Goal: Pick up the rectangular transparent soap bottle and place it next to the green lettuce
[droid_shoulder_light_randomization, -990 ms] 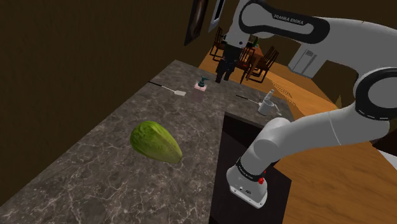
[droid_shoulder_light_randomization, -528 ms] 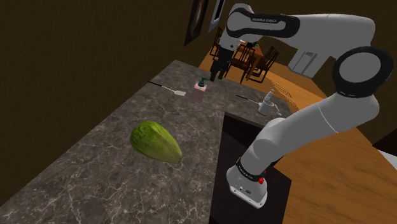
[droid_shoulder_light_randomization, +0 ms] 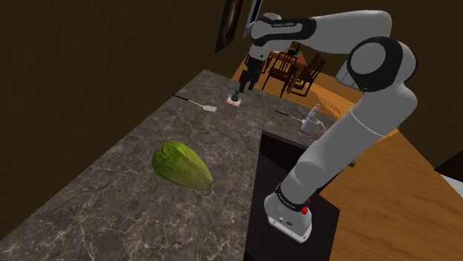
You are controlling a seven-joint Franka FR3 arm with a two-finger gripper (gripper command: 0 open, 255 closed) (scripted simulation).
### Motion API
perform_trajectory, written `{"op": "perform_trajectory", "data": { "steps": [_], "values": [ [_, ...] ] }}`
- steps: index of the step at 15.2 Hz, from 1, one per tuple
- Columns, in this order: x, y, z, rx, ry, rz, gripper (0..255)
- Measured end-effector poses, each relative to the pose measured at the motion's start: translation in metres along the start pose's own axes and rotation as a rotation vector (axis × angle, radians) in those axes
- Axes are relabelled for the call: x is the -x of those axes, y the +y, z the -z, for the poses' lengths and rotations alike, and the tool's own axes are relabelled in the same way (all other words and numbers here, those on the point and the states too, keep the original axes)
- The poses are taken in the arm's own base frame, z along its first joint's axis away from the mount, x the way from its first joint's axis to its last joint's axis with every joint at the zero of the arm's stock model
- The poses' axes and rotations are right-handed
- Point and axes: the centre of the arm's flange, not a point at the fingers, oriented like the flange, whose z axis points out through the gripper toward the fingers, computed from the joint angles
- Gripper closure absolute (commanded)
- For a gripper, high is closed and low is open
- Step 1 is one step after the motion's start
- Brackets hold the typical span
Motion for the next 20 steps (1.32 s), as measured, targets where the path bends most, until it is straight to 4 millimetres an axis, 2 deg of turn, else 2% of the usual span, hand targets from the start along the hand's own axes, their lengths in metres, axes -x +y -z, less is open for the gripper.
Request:
{"op": "perform_trajectory", "data": {
  "steps": [6, 9, 11, 16, 20],
  "values": [
    [-0.051, 0.058, -0.020, -0.005, 0.010, -0.011, 0],
    [-0.070, 0.087, -0.029, -0.006, 0.015, -0.017, 0],
    [-0.075, 0.094, -0.038, -0.007, 0.016, -0.017, 0],
    [-0.076, 0.094, -0.064, -0.007, 0.016, -0.017, 0],
    [-0.077, 0.094, -0.071, -0.007, 0.016, -0.017, 0]
  ]
}}
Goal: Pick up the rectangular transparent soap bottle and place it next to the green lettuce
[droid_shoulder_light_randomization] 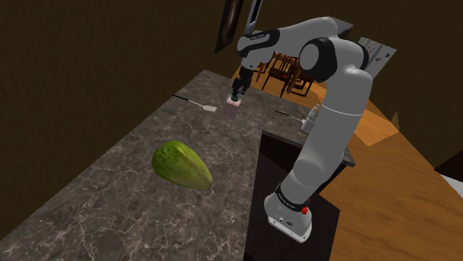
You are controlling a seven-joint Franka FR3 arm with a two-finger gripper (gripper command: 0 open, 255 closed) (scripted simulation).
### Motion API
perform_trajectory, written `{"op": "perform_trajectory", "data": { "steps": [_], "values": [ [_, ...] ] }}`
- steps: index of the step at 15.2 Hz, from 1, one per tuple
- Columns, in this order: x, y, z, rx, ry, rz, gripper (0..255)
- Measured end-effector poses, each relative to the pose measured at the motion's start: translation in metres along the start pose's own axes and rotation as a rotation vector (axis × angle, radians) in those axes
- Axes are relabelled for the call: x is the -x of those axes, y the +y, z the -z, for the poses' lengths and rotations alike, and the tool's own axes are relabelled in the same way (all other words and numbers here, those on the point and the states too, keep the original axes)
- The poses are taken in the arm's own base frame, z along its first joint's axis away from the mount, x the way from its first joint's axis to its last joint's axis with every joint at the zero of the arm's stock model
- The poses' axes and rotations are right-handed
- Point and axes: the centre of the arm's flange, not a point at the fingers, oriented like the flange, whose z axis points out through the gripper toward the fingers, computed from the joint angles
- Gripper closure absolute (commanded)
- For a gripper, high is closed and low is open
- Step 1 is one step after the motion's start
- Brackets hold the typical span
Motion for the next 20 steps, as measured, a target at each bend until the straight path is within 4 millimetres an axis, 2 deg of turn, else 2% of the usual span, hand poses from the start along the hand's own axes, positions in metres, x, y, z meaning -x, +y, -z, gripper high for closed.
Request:
{"op": "perform_trajectory", "data": {
  "steps": [3, 4, 14, 20],
  "values": [
    [0.000, 0.000, 0.000, 0.000, 0.000, 0.000, 0],
    [0.000, 0.000, 0.000, 0.000, 0.000, 0.000, 255],
    [0.000, 0.000, 0.000, 0.000, 0.001, 0.000, 255],
    [0.001, -0.003, 0.026, 0.000, 0.000, 0.000, 255]
  ]
}}
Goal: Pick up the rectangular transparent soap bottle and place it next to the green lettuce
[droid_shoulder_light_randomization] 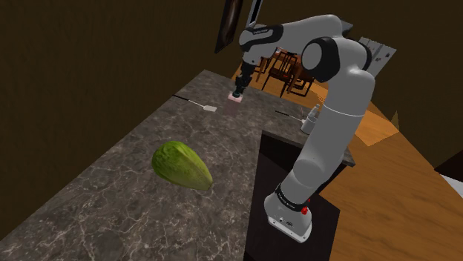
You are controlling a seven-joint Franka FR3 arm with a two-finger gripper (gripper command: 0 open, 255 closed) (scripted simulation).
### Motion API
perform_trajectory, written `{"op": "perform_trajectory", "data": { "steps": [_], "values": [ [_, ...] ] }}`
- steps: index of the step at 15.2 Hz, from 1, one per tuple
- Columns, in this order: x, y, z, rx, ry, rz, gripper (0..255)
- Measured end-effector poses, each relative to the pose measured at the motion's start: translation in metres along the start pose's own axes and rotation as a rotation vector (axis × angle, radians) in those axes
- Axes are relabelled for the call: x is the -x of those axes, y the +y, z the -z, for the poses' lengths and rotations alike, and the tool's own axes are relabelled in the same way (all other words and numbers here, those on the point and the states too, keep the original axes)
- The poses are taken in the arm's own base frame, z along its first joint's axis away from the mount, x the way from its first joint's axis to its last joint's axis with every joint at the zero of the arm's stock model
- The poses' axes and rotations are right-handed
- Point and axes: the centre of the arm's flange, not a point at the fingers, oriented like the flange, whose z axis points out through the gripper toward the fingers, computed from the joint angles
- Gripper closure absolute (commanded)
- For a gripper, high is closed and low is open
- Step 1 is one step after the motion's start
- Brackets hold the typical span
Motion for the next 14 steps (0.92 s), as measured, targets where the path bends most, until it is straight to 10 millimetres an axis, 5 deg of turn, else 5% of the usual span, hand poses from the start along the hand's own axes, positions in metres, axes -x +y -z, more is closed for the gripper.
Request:
{"op": "perform_trajectory", "data": {
  "steps": [14],
  "values": [
    [0.004, -0.009, 0.073, 0.000, 0.000, 0.000, 255]
  ]
}}
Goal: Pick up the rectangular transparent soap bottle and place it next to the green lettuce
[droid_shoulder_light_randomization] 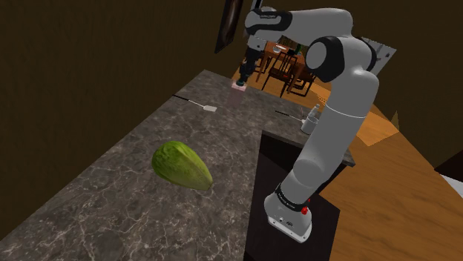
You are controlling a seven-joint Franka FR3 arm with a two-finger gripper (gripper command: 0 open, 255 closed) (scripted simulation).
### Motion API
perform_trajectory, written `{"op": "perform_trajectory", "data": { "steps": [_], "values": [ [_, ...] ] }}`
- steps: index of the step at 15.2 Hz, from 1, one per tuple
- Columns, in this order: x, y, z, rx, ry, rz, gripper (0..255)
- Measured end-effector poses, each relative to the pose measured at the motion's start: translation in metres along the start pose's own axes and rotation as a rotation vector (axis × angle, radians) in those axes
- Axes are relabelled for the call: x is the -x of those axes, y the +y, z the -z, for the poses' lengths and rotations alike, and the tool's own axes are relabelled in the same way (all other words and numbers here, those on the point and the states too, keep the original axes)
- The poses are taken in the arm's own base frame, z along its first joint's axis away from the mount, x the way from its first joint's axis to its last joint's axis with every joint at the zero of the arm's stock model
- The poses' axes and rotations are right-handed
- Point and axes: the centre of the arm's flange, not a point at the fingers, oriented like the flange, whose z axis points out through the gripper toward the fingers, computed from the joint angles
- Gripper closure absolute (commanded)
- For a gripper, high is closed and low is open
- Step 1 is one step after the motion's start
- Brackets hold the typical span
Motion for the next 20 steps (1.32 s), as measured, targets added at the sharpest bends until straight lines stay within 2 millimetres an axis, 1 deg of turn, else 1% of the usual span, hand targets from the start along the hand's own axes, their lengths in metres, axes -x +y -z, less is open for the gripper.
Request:
{"op": "perform_trajectory", "data": {
  "steps": [20],
  "values": [
    [0.005, -0.015, 0.103, 0.000, 0.000, 0.000, 255]
  ]
}}
